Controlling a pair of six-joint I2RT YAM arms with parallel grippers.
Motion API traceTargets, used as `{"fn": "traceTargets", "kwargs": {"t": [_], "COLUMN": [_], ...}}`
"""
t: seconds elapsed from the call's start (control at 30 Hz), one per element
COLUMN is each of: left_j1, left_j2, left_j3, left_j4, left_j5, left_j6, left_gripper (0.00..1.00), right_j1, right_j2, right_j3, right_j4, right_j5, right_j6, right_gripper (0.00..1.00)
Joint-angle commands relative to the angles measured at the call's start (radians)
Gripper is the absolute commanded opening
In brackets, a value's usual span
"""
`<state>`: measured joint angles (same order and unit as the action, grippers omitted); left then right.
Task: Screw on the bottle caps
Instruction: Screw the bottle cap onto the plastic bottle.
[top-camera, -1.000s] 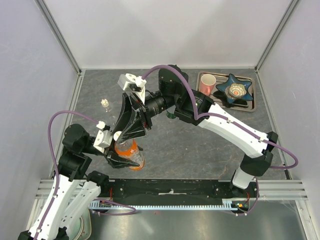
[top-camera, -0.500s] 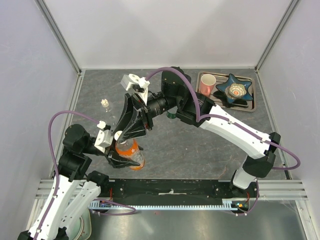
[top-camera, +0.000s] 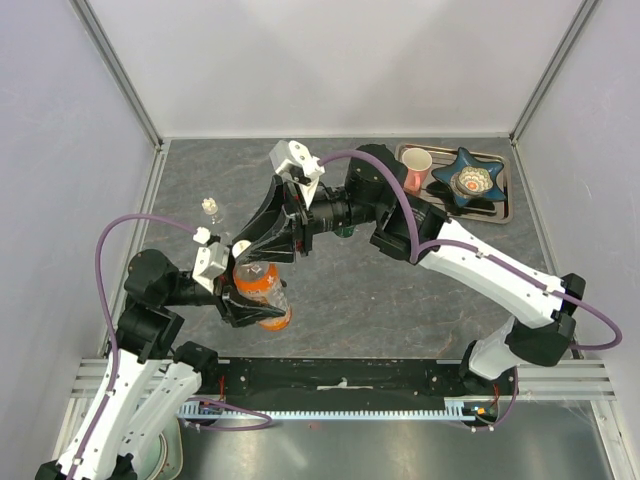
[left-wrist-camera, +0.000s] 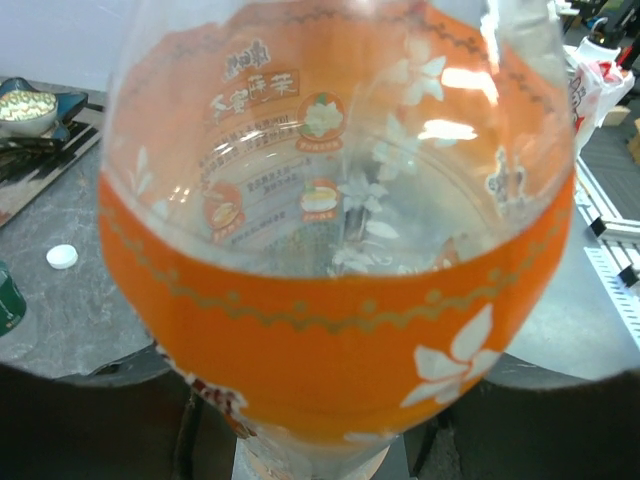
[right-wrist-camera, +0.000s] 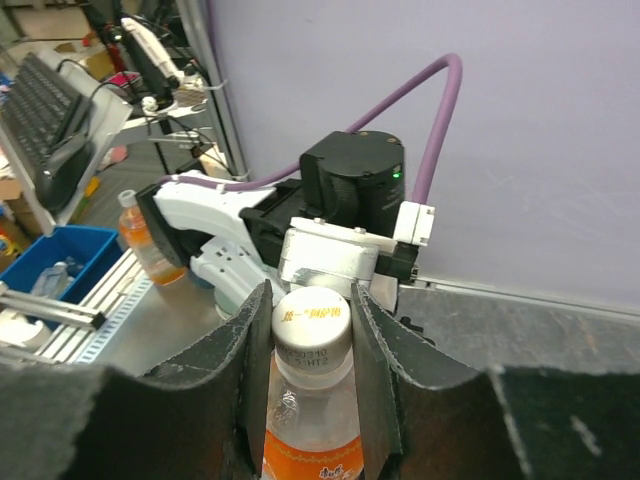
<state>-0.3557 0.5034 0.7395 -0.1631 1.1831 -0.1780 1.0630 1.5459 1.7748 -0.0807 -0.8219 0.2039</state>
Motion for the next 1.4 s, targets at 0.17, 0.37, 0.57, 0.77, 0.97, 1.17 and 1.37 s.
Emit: {"fn": "traceTargets", "kwargs": {"t": [0.17, 0.37, 0.57, 0.77, 0.97, 1.17, 1.37], "left_j1": [0.015, 0.014, 0.014, 0.014, 0.014, 0.014, 0.014], "left_j2": [0.0, 0.001, -0.011, -0.008, -0.005, -0.011, -0.009], "left_j3": [0.093, 0.101, 0.129, 0.17, 0.158, 0.149, 0.158], "left_j4": [0.209, 0.195, 0.056, -0.088, -0.136, -0.127, -0.111], "left_j5": [-0.166, -0.14, -0.152, -0.207, -0.241, -0.272, -0.31], "left_j6": [-0.196, -0.161, 0.027, 0.26, 0.339, 0.321, 0.255], "left_gripper": [0.02, 0.02, 0.02, 0.02, 0.02, 0.02, 0.02], "right_j1": [0.018, 0.018, 0.022, 0.041, 0.074, 0.104, 0.133], "right_j2": [-0.061, -0.052, -0.041, -0.078, -0.098, -0.119, -0.118], "right_j3": [-0.228, -0.247, -0.233, -0.271, -0.288, -0.322, -0.311], "right_j4": [0.024, 0.041, -0.004, -0.051, -0.063, -0.093, -0.255], "right_j5": [0.124, 0.067, -0.005, -0.013, -0.016, 0.042, 0.196], "right_j6": [0.04, 0.101, 0.155, 0.158, 0.177, 0.144, 0.022], "right_gripper": [0.08, 0.1, 0.11, 0.11, 0.11, 0.11, 0.08]}}
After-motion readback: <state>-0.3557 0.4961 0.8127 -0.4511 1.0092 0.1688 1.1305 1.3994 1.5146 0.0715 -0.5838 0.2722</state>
